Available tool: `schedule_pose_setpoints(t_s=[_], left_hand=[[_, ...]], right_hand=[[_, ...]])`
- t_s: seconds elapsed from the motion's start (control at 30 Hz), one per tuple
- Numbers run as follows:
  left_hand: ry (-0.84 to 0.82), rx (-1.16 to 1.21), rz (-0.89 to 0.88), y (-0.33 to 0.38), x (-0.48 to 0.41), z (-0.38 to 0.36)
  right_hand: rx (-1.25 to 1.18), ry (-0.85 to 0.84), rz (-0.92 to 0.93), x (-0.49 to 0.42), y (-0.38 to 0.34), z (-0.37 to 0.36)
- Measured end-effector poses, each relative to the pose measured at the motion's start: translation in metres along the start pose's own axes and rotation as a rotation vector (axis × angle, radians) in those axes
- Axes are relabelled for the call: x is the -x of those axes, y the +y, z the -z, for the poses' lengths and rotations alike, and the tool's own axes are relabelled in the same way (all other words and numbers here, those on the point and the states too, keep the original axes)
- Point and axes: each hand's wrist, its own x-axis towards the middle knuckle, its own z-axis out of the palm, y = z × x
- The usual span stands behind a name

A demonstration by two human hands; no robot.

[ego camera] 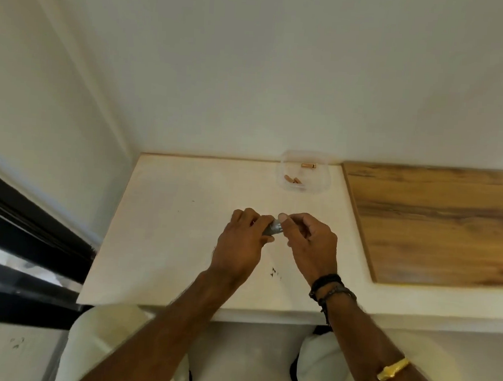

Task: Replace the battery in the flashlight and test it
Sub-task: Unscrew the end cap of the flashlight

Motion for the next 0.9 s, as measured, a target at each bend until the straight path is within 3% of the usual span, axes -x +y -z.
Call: schedule_pose_setpoints(t_s=[0.3,0.57,0.73,0.9], left_hand=[[-0.061,-0.073,-0.075,0.002,0.048,-0.020],[-0.134,0.055,-0.006,-0.005,0.049,-0.019],[-0.133,0.052,0.023,-0.004,0.046,-0.016],[-0.157,0.045,0.006,-0.006,0.049,-0.015]], right_hand=[[0.179,-0.142,0.021,0.046,0.027,0.005],[0.134,-0.255,0.223,0.048,0.028,0.014],[0.114,-0.200,0.034,0.049,0.024,0.016],[0.167,-0.210,0.116,0.050,0.028,0.016]])
